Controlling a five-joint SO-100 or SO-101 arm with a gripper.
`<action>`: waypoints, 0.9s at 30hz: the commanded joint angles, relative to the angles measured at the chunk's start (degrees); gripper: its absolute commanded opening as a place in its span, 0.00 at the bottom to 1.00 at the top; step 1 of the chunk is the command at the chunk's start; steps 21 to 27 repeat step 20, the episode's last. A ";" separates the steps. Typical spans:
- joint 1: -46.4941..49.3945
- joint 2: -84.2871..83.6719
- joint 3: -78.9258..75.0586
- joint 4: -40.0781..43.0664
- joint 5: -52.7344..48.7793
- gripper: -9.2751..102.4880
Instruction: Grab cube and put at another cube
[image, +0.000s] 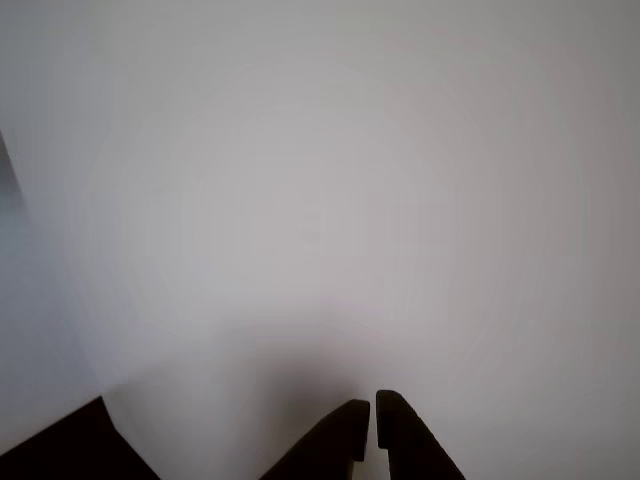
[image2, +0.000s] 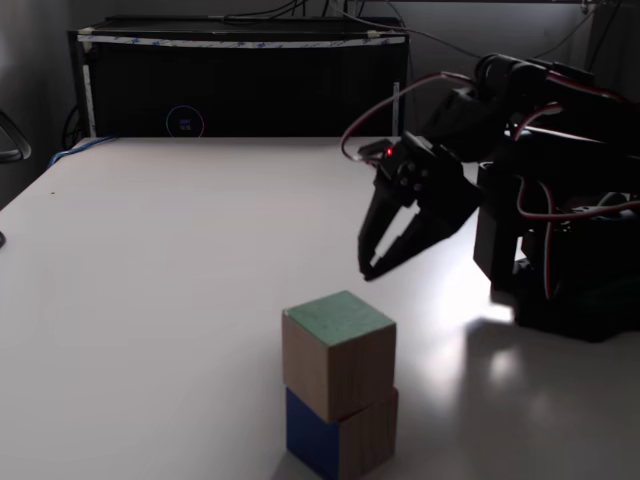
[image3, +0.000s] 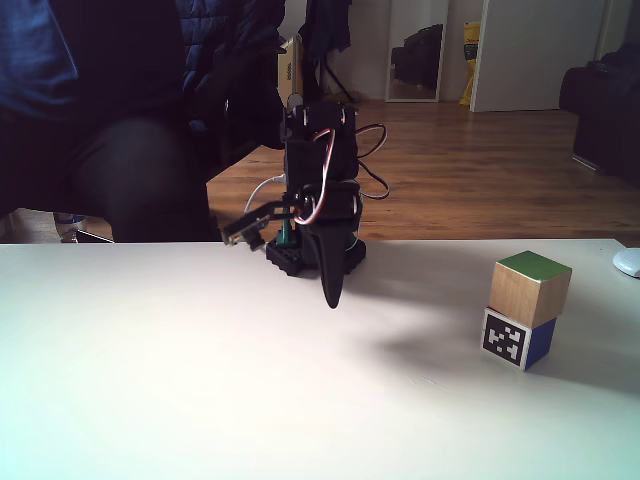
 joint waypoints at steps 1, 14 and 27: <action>1.76 0.18 -0.97 0.79 -0.18 0.08; 2.02 0.26 -0.97 0.88 -3.25 0.08; 2.02 0.26 -0.97 0.88 -3.16 0.08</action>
